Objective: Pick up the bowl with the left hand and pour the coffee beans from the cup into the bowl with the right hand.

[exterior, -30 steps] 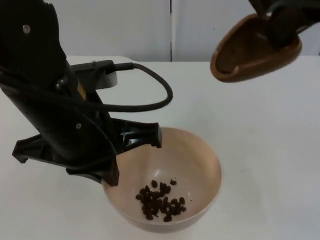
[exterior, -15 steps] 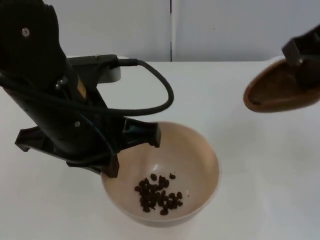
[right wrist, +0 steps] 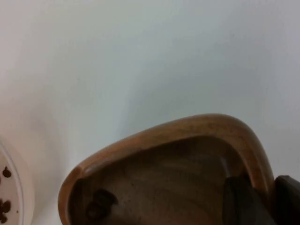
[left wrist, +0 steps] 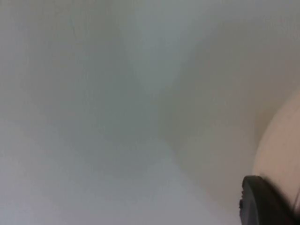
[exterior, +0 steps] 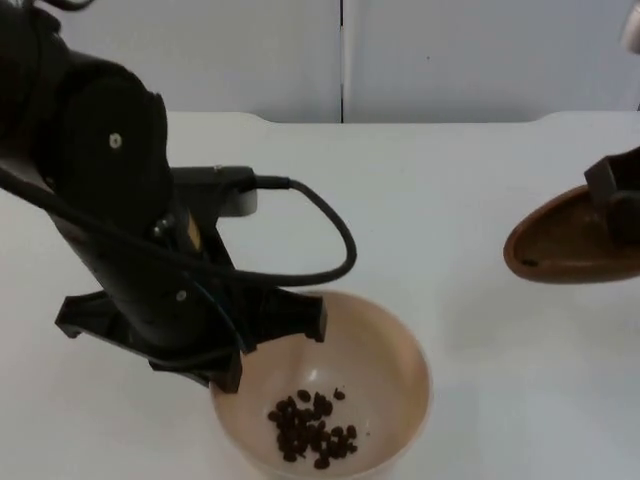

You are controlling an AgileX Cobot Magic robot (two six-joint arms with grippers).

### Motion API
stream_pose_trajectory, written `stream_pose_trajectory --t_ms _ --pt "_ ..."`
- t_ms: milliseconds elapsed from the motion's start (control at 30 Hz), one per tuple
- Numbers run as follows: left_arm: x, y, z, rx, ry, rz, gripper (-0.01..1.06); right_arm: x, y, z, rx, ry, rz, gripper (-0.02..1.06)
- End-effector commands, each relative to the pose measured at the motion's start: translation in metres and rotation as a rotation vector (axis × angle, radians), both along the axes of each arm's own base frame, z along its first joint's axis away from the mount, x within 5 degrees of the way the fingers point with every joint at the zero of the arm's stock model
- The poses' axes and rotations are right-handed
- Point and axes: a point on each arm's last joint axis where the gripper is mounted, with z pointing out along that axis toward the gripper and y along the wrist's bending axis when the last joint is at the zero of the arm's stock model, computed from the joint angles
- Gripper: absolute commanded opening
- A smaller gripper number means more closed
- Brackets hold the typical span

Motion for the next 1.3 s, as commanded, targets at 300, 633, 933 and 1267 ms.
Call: stream_pose_trajectory --t_ms 300,633,933,1267 --pt "0.019 0.025 -0.011 0.013 -0.008 0.042 0.0 0.007 0.002 -0.019 0.007 0.009 -0.017 0.0" --pt "0.017 0.041 -0.021 0.014 -0.03 0.052 0.0 0.025 0.01 -0.075 -0.016 0.085 -0.032 0.0" --pt "0.018 0.041 -0.021 0.019 -0.039 0.04 0.0 0.029 0.013 -0.11 -0.03 0.137 -0.047 0.0" --pt "0.018 0.041 -0.021 0.018 -0.041 0.04 0.0 0.031 0.014 -0.116 -0.022 0.128 -0.051 0.0"
